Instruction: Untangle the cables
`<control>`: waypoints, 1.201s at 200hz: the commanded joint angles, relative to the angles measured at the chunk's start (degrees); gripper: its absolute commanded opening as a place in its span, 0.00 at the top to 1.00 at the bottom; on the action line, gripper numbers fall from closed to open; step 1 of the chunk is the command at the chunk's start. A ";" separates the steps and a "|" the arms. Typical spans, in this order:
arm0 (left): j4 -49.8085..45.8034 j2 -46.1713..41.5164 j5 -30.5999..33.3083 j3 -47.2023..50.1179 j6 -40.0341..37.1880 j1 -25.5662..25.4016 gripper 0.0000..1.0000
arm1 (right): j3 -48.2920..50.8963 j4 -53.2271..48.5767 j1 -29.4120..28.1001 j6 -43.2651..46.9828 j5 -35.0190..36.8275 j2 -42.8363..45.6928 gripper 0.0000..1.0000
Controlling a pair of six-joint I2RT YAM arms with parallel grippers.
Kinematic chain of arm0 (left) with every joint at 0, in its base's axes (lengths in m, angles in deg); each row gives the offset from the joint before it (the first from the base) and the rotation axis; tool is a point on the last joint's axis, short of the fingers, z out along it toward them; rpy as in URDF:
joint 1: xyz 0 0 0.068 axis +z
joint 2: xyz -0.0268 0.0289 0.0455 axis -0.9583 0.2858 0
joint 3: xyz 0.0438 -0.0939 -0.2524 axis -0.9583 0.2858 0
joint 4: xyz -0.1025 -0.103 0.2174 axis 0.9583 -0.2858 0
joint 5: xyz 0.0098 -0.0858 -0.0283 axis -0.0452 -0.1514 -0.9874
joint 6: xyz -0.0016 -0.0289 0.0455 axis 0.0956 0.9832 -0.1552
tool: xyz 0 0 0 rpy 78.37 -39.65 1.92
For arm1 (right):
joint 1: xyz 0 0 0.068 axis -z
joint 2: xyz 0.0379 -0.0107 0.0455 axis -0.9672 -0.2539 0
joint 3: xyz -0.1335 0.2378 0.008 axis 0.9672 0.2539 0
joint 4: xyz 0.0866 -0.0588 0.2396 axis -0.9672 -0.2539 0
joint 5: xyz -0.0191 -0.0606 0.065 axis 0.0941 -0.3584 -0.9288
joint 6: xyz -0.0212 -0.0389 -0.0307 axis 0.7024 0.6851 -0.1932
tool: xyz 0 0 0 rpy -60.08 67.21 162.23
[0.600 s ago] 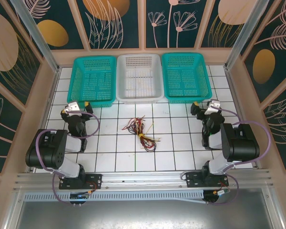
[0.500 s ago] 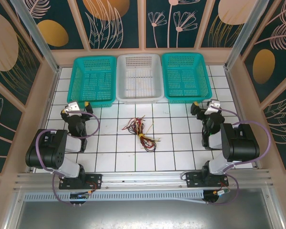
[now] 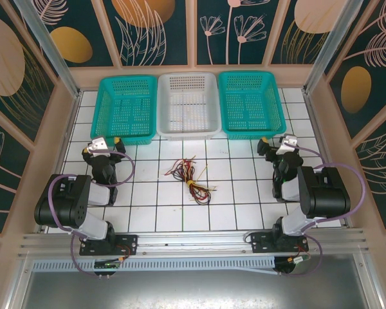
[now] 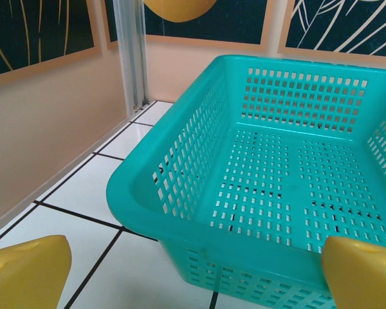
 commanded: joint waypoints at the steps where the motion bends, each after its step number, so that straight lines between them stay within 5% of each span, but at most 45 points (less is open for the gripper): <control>1: 1.28 -0.19 -0.88 -1.03 0.22 0.46 0.01 | -0.56 2.29 0.09 0.84 -0.44 -0.09 0.01; 97: 1.89 -0.43 -0.89 -0.63 0.18 0.50 0.01 | -0.51 2.35 0.08 0.92 -0.26 -0.12 0.01; 108: -1.66 -3.42 -0.75 -1.74 0.02 0.42 0.01 | -0.94 0.36 -1.54 1.20 4.06 2.52 0.01; 135: -27.51 -15.39 9.50 -11.68 4.24 -0.99 0.01 | -8.98 -28.55 -5.60 -5.41 17.57 16.51 0.01; 165: -50.65 -24.85 9.89 -17.52 18.83 -1.27 0.01 | -17.56 -58.15 -15.68 -16.51 32.78 31.20 0.01; 192: -67.39 -30.84 2.42 -18.46 33.34 -3.14 0.10 | -18.60 -77.68 -15.93 -39.80 30.29 35.89 0.01; 209: -76.08 -32.70 0.20 -20.22 34.77 -7.80 0.13 | -17.27 -79.83 -12.77 -39.36 11.94 34.88 0.14; 240: -85.66 -35.25 -13.67 -22.24 36.07 -11.16 0.17 | -26.44 -96.52 -36.60 -41.63 19.23 26.95 0.19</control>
